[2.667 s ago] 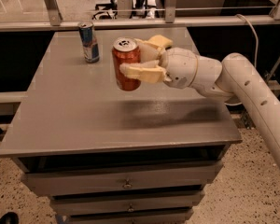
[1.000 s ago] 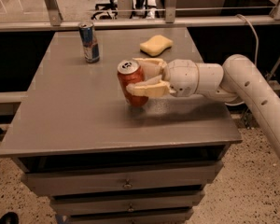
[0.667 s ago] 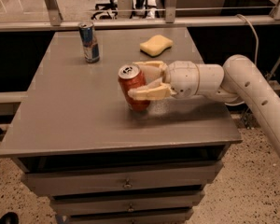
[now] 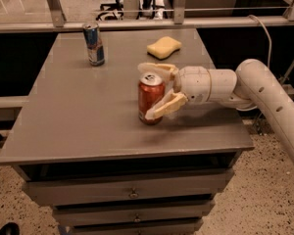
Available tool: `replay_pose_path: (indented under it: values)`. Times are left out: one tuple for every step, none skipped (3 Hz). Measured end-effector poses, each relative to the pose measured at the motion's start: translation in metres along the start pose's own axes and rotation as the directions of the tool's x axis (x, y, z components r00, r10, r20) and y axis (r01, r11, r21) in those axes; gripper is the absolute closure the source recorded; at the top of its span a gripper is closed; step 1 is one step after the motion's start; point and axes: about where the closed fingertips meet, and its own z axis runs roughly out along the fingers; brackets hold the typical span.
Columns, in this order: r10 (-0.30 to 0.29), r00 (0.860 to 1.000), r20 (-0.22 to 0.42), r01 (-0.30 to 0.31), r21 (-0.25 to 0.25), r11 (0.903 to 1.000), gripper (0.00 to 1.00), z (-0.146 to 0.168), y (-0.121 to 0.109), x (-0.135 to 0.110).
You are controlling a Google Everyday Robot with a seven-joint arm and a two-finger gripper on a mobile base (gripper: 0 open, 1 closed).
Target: Place coke can upright
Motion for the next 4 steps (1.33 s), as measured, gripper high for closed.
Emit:
replay_pose_path:
  values:
    - [0.009, 1.000, -0.004, -0.009, 0.010, 0.9999, 0.00, -0.004, 0.000, 0.003]
    - [0.007, 1.000, -0.022, -0.006, 0.024, 0.9997, 0.00, -0.014, -0.001, -0.003]
    - [-0.007, 0.997, -0.076, 0.010, 0.040, 0.9991, 0.00, -0.045, -0.003, -0.027]
    - [-0.026, 0.988, -0.149, 0.039, 0.082, 0.9959, 0.00, -0.094, -0.001, -0.069]
